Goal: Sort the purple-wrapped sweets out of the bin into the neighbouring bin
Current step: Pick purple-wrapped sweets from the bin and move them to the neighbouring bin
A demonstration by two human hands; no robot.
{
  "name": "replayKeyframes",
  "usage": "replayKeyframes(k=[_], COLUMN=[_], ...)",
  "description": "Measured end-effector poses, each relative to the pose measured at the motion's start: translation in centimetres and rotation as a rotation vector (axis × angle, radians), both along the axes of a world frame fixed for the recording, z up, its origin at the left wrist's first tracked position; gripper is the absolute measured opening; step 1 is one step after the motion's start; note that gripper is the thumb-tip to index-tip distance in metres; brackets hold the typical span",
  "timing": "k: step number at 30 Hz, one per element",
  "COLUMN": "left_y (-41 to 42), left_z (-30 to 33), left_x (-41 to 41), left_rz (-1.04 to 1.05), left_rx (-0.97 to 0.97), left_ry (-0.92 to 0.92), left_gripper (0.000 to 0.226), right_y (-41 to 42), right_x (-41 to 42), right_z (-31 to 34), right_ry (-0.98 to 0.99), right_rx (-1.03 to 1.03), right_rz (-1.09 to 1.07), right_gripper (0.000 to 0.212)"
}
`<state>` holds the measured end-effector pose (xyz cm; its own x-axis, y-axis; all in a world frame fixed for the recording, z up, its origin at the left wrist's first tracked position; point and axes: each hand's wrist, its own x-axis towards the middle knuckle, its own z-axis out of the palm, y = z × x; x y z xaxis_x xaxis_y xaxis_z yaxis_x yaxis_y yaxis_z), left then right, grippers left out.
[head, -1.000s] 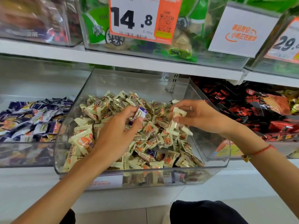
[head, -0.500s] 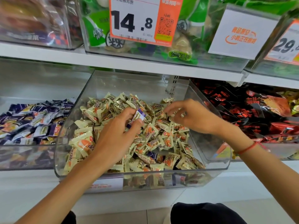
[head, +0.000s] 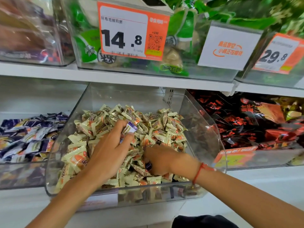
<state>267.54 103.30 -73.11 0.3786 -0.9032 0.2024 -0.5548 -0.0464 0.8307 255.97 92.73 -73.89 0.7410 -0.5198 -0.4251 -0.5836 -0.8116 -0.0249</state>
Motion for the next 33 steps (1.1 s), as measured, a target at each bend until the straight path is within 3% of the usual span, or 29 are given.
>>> replayKeyframes(k=[9,11,15,20,24,27,31,33], left_y=[0.0,-0.1,-0.1,0.1,-0.1,-0.2,-0.3,-0.4], left_z=[-0.2,-0.4,-0.2,-0.1,0.2,0.3,0.0,0.0], left_x=[0.3,0.4,0.1,0.1,0.0,-0.1,-0.1,-0.1], left_rz=[-0.017,-0.019,-0.046,-0.022,0.017,0.031,0.025,0.011], left_rx=[-0.013,-0.001,0.045,0.054,-0.009,-0.023,-0.025,-0.045], left_ry=[-0.032,-0.063,-0.115,-0.006,-0.063,-0.094,-0.106,-0.024], left_gripper=[0.016,0.026,0.049,0.098,0.082,0.074,0.041,0.03], right_y=[-2.3,-2.8,-1.3,1.9,3.3,3.5,3.2,2.6], right_x=[-1.6,-3.0,-4.2,-1.4,0.3,0.6,0.0,-0.6], right_z=[2.1,3.8,5.5,4.0,3.3,2.9,3.6,4.1], right_ry=[-0.139,-0.346,-0.925,-1.23,-1.402,-1.426,-1.265,-1.108], right_rx=[0.168,0.289,0.774,0.972,0.886,0.862,0.892,0.795], right_rz=[-0.088,-0.235,-0.564,-0.712,-0.764,-0.733,-0.639,-0.567], right_gripper=[0.023,0.018,0.024,0.036,0.029,0.026,0.026,0.027])
